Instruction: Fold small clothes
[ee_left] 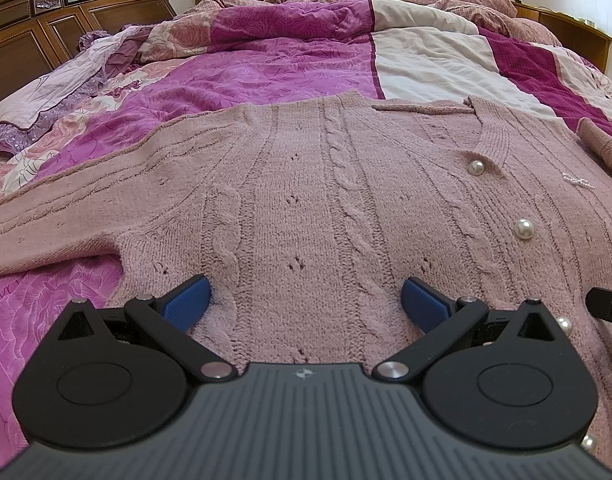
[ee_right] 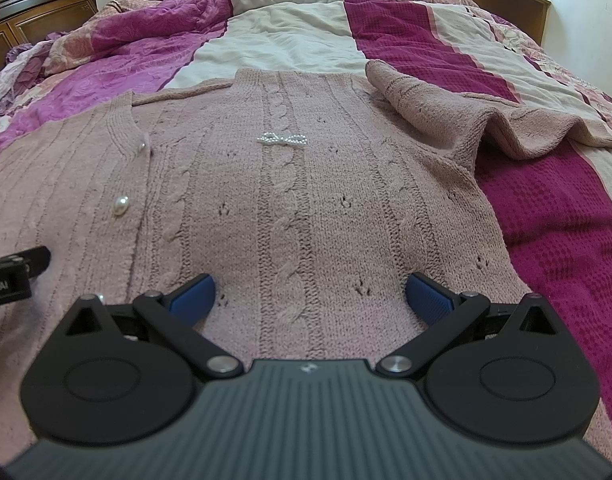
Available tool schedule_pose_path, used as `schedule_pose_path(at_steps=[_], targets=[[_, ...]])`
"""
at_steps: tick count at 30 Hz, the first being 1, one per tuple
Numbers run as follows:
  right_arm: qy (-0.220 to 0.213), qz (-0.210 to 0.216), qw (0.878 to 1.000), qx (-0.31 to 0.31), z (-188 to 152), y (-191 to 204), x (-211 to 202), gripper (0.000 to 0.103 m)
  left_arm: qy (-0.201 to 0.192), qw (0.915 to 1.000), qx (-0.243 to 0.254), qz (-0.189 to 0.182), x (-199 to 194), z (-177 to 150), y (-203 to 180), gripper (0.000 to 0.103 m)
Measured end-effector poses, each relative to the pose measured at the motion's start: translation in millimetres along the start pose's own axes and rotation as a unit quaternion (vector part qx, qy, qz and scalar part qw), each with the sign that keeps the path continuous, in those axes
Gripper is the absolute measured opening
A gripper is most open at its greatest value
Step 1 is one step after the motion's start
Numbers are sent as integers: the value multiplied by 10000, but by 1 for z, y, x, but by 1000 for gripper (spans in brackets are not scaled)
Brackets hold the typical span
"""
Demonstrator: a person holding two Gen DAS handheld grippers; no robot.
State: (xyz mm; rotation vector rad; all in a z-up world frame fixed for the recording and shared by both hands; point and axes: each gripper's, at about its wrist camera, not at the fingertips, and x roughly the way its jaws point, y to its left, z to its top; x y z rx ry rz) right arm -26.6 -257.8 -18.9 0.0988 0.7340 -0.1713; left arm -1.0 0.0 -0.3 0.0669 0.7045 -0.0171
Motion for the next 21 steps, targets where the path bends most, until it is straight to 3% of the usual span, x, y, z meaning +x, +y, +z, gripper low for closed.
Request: schedule_pose_path(at_steps=[21], targets=[[77,68,9999,114,2,-4,2,103,14,10000,5,6,0,0,-1,103]])
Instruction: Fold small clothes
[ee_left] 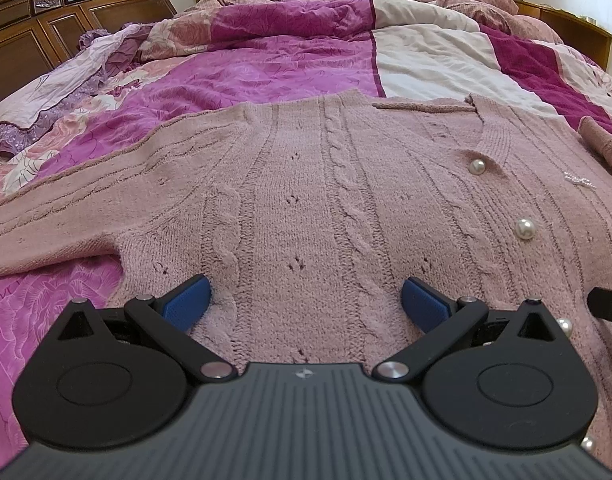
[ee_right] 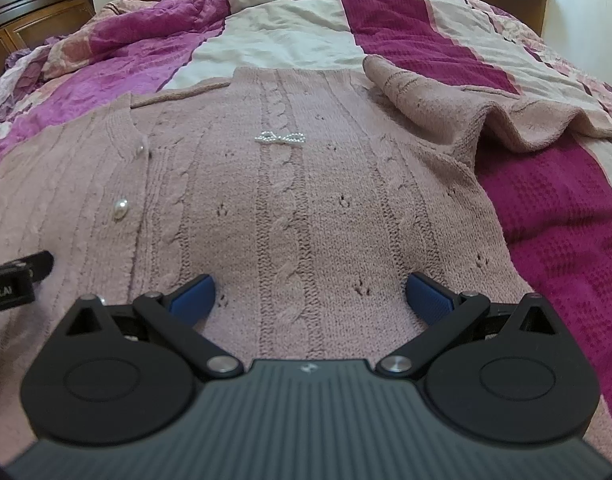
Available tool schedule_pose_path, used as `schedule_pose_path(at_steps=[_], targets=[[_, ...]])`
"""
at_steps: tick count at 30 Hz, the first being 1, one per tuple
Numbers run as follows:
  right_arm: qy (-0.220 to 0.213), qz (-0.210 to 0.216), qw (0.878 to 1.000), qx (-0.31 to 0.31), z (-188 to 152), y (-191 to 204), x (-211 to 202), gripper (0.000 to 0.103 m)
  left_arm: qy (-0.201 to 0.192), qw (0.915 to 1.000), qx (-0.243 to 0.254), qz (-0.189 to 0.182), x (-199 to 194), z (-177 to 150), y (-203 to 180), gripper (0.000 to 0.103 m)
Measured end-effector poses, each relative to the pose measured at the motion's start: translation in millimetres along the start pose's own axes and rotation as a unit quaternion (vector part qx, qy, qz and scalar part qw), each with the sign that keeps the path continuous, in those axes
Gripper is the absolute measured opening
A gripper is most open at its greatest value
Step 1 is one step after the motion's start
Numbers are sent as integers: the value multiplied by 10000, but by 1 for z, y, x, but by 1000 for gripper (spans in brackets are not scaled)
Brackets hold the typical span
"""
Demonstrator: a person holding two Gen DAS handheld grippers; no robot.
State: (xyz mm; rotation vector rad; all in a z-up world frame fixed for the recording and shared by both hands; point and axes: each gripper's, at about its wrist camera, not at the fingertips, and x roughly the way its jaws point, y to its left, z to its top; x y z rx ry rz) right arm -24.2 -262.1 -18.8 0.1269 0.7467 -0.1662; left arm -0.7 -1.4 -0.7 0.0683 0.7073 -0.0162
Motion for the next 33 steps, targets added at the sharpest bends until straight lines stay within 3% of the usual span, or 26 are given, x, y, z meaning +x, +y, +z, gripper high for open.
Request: schedule_pose_path(at_steps=[13,25,33], targets=[[21,65,9999,79,1,-2,-1,103,13,10000,-1,1,1,0,2,103],[448,247,9987,6,12,-5,1,103,297,9995,71,28,6,10,2,103],[639,939,9928,377,27,-30,-8,103,470,9988,-84,-138,-4,21,10,103]])
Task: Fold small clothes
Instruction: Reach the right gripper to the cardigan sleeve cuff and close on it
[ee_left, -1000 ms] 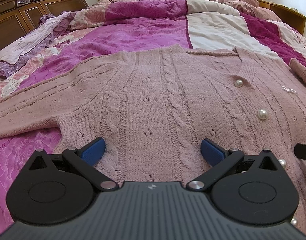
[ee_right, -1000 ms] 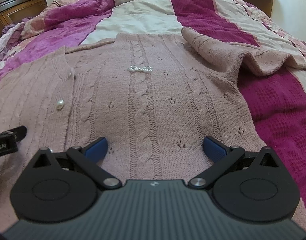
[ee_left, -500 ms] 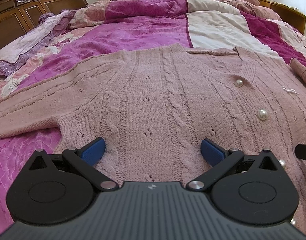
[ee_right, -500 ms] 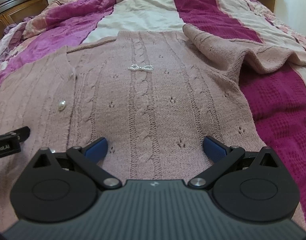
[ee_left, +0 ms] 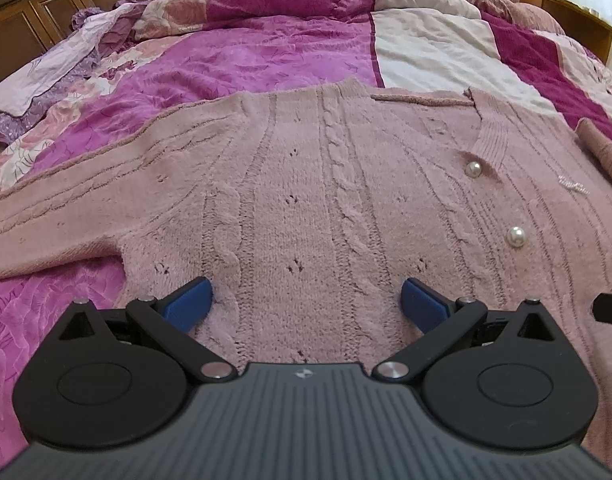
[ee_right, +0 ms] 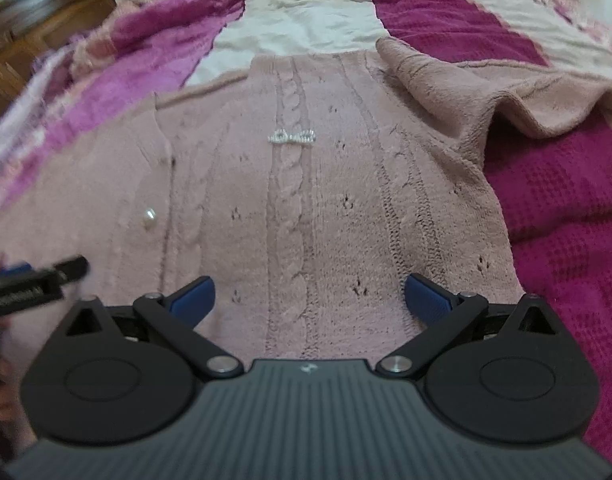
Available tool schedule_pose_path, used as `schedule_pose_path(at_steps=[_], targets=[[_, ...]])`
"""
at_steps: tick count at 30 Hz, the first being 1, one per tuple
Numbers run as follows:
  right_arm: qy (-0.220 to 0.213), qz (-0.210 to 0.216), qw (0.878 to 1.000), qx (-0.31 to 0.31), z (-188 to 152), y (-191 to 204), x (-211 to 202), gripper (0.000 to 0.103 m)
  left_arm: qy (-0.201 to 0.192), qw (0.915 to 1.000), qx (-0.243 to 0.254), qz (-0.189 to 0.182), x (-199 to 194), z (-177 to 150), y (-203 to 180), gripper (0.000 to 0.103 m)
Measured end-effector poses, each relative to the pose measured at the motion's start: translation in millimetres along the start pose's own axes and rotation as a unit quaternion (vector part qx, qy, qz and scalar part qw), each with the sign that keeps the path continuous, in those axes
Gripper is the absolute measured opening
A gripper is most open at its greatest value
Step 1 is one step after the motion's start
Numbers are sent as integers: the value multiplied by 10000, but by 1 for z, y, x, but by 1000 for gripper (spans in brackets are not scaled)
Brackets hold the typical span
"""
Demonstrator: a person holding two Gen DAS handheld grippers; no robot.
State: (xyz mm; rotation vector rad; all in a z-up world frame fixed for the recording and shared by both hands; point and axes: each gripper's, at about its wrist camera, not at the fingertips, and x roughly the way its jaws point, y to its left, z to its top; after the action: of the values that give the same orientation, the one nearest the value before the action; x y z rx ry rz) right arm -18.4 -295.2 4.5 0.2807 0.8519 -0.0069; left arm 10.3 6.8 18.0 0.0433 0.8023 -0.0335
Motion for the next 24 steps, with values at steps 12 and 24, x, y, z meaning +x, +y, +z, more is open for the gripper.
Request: schedule_pose_path(at_steps=[12,24], targets=[[-603,624,9952,448,46,-57,-46,103,-111,9994,39,-315,-29,24,-21,103],[-1039,40,9836,1471,87,-170,-33,103,53,9992,-13,-401,-19,32,-38,103]])
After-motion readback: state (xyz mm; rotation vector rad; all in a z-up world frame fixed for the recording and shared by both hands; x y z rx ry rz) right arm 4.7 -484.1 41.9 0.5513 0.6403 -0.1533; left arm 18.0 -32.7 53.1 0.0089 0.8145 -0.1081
